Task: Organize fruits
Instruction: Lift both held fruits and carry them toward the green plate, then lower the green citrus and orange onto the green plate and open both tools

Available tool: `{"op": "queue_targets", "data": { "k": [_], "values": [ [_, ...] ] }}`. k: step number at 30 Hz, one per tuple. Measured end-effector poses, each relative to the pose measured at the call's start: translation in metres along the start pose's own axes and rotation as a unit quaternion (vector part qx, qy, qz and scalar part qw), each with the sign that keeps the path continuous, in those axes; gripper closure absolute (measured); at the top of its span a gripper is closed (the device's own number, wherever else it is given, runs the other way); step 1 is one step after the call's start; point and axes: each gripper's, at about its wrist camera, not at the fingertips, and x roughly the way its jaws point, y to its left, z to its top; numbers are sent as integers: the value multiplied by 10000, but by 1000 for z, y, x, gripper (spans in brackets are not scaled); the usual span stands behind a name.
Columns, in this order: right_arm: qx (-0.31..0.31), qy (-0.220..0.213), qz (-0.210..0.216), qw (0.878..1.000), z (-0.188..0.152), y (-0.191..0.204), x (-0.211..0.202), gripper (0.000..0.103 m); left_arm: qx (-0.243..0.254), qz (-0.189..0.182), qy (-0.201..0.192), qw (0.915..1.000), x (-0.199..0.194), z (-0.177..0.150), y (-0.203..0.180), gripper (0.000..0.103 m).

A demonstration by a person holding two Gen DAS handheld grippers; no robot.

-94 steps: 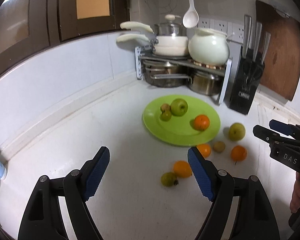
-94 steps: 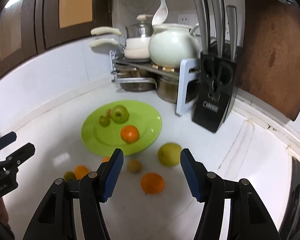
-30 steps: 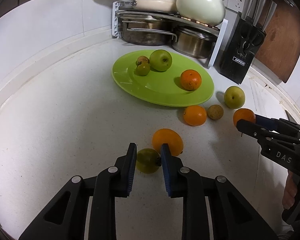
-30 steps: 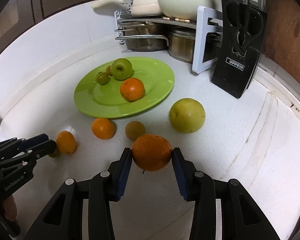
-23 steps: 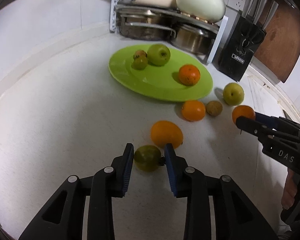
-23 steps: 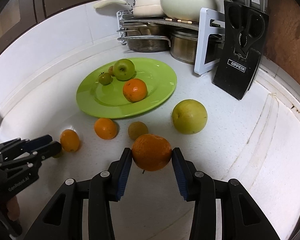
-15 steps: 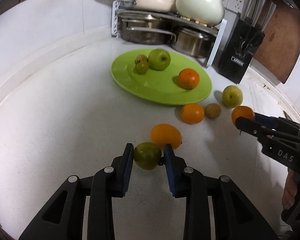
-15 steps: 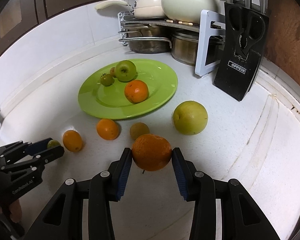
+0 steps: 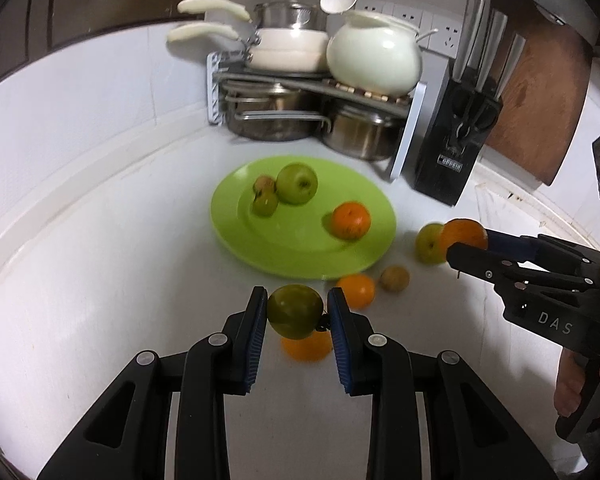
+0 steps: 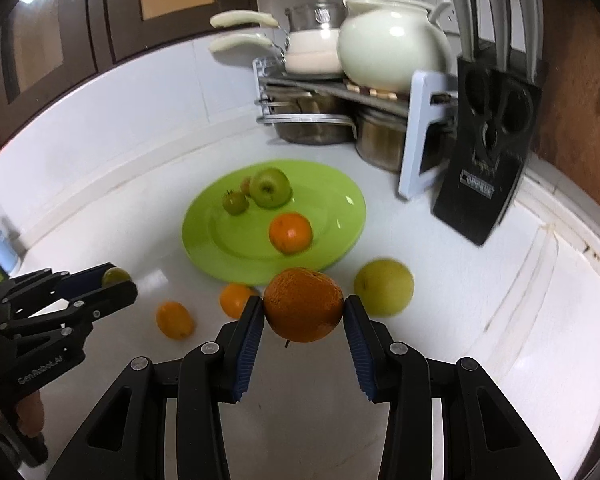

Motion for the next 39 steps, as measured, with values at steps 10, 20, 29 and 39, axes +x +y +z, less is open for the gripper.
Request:
{"op": "queue_targets", "data": {
  "k": [10,20,29,39],
  "values": [
    [-293,-133,129,9994,41,2,12,61,196,14,-125,9997,15,38,-3,72],
    [-516,-78,186,9985,83,-2,41,61,303,-6,-145,9994,36,70,4,72],
    [-521,351,326,9975,99,-7,82,61,348,-105,71,9993,71,83,6,72],
    [-517,719,391,9953,104,-14,118,61,422,-267,358,9981,109,90,6,72]
  ]
}}
